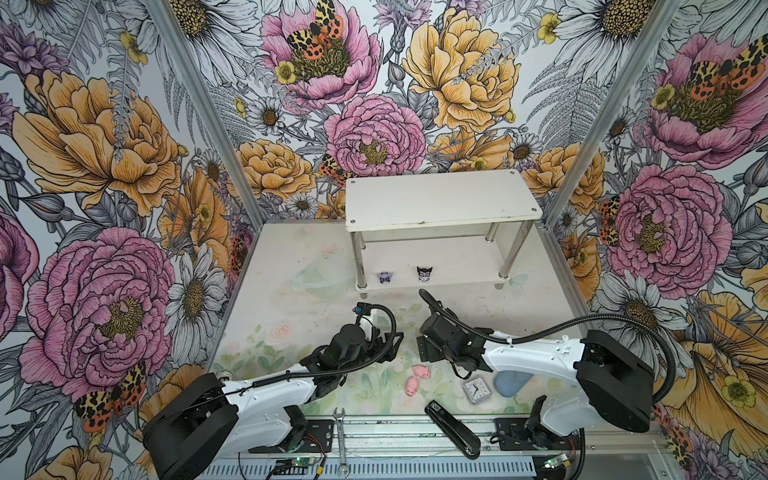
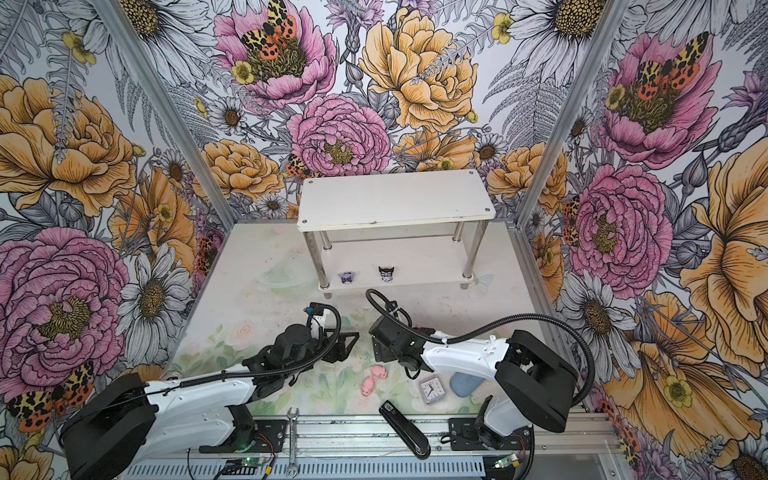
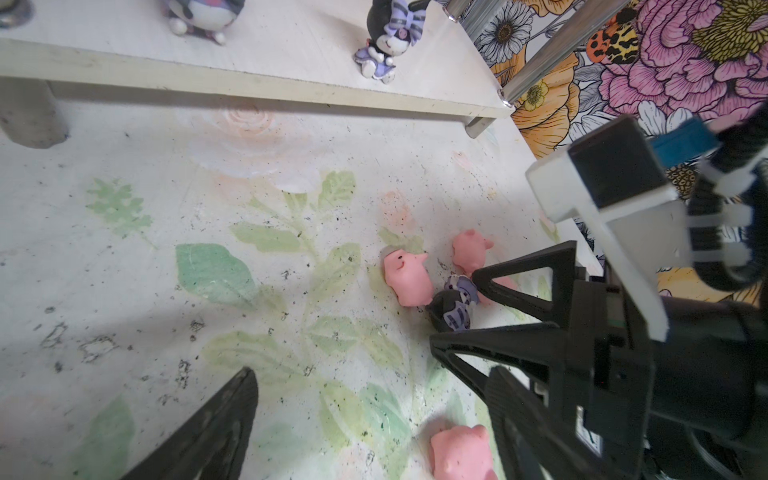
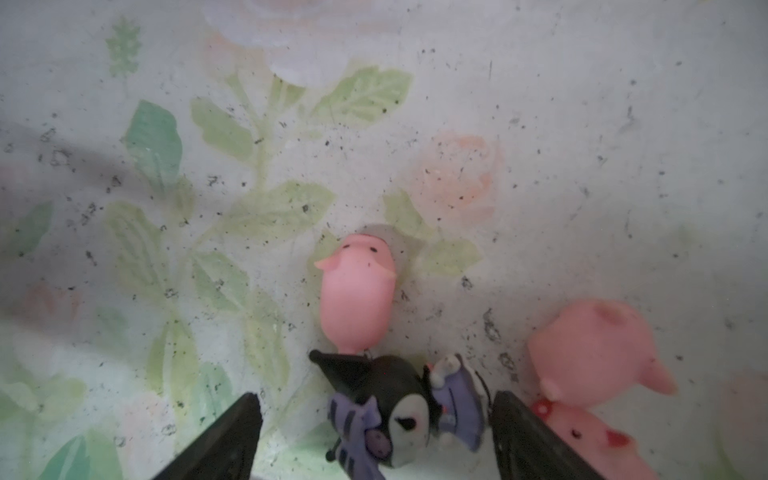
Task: Place and organize the plastic toys onto the shelf
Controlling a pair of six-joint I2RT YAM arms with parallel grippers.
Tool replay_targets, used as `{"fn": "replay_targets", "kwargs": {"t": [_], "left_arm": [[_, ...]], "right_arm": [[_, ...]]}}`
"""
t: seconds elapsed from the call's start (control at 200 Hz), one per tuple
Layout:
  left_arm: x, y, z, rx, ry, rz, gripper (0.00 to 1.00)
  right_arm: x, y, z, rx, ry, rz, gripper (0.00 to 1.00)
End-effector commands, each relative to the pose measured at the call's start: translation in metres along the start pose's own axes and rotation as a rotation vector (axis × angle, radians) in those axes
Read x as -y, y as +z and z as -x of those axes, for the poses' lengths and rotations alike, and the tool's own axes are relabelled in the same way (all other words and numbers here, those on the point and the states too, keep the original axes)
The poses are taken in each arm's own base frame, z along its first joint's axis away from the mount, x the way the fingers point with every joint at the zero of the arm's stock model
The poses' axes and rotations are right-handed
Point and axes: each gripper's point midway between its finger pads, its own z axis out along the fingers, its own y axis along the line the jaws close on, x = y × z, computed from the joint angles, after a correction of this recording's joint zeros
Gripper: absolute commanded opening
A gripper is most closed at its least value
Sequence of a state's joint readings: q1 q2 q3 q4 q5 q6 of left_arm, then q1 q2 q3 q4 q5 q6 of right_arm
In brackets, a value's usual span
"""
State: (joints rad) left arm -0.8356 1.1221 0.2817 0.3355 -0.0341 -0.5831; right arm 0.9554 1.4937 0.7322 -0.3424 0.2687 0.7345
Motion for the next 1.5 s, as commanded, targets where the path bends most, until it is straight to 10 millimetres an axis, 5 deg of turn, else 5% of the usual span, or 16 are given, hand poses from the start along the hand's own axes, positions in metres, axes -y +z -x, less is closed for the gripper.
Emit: {"fn": "replay_targets", "kwargs": {"t": [0.0, 0.185, 0.29, 0.44, 0.62, 0.886, 1.031, 1.296, 1.496], "left_arm": [[0.012, 0.000, 0.012, 0.037, -0.006, -0.040, 0.88], [0.010, -0.005, 0.015, 0.052, 0.004, -0.028, 0.88], [0.008, -0.010, 0.016, 0.063, 0.004, -0.022, 0.89], [0.001, -0.020, 0.018, 0.085, 0.002, -0.001, 0.89], [-0.006, -0.031, 0.023, 0.116, -0.002, 0.017, 0.90], [-0.009, -0.039, 0.029, 0.148, -0.012, 0.015, 0.90], [-0.010, -0.040, 0.029, 0.148, -0.018, 0.013, 0.90], [-0.012, -0.044, 0.031, 0.152, -0.025, 0.019, 0.91], [-0.017, -0.051, 0.033, 0.166, -0.029, 0.034, 0.91]], "right_arm": [[-0.001, 0.007, -0.008, -0.047, 0.047, 0.000, 0.90], [-0.004, 0.013, -0.005, -0.046, 0.062, -0.010, 0.83], [-0.008, 0.015, 0.004, -0.019, 0.068, -0.008, 0.74], [-0.010, 0.017, 0.008, -0.007, 0.089, -0.005, 0.48], [-0.012, 0.009, 0.009, -0.001, 0.135, 0.029, 0.41], [-0.029, -0.017, 0.015, -0.002, 0.208, 0.161, 0.38], [-0.054, -0.022, 0.021, -0.033, 0.242, 0.270, 0.38], [-0.114, 0.003, 0.023, -0.123, 0.392, 0.543, 0.41], [-0.132, 0.021, 0.022, -0.173, 0.537, 0.704, 0.54]]}}
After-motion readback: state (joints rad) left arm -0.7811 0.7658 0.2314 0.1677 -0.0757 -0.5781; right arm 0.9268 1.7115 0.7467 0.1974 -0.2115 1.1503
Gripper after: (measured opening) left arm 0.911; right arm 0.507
